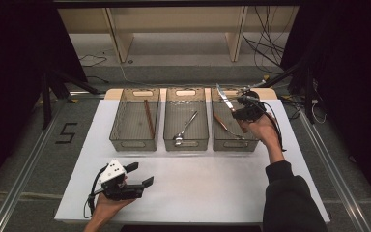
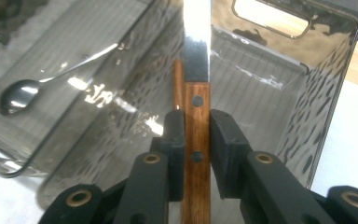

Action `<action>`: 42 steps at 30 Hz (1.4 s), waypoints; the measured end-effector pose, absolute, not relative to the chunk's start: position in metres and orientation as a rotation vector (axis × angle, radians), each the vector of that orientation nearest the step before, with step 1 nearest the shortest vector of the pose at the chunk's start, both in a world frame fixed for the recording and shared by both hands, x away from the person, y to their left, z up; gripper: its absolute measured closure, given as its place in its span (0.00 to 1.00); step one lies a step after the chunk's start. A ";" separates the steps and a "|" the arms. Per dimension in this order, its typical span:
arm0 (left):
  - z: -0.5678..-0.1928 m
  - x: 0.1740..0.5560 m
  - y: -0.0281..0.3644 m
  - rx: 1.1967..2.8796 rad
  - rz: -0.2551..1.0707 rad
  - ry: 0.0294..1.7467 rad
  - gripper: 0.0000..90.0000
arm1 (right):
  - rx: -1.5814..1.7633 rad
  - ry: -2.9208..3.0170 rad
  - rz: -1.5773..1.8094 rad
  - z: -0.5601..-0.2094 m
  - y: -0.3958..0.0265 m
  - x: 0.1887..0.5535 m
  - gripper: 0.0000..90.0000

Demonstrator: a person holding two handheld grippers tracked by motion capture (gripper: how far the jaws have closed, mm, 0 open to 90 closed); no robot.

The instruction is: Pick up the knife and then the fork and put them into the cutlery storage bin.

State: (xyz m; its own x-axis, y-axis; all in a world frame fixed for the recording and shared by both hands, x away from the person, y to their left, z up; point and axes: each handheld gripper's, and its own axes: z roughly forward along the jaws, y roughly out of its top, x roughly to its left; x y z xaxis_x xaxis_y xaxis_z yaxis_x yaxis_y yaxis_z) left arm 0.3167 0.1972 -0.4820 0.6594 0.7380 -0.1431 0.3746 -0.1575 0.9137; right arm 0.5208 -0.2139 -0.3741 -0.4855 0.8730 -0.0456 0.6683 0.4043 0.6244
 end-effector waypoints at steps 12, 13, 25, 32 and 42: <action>-0.482 0.316 0.197 1.770 0.410 0.893 0.20 | 1.336 2.327 0.695 -0.388 -0.213 0.530 0.86; -0.482 0.316 0.197 1.768 0.410 0.893 0.20 | 1.334 2.326 0.693 -0.388 -0.213 0.530 0.86; -0.482 0.316 0.196 1.770 0.408 0.893 0.20 | 1.355 2.351 0.649 -0.397 -0.213 0.534 0.85; -0.482 0.316 0.196 1.770 0.407 0.893 0.20 | 1.365 2.380 0.671 -0.398 -0.210 0.534 0.71; -0.482 0.317 0.196 1.770 0.406 0.894 0.20 | 1.309 2.378 0.762 -0.389 -0.208 0.516 0.55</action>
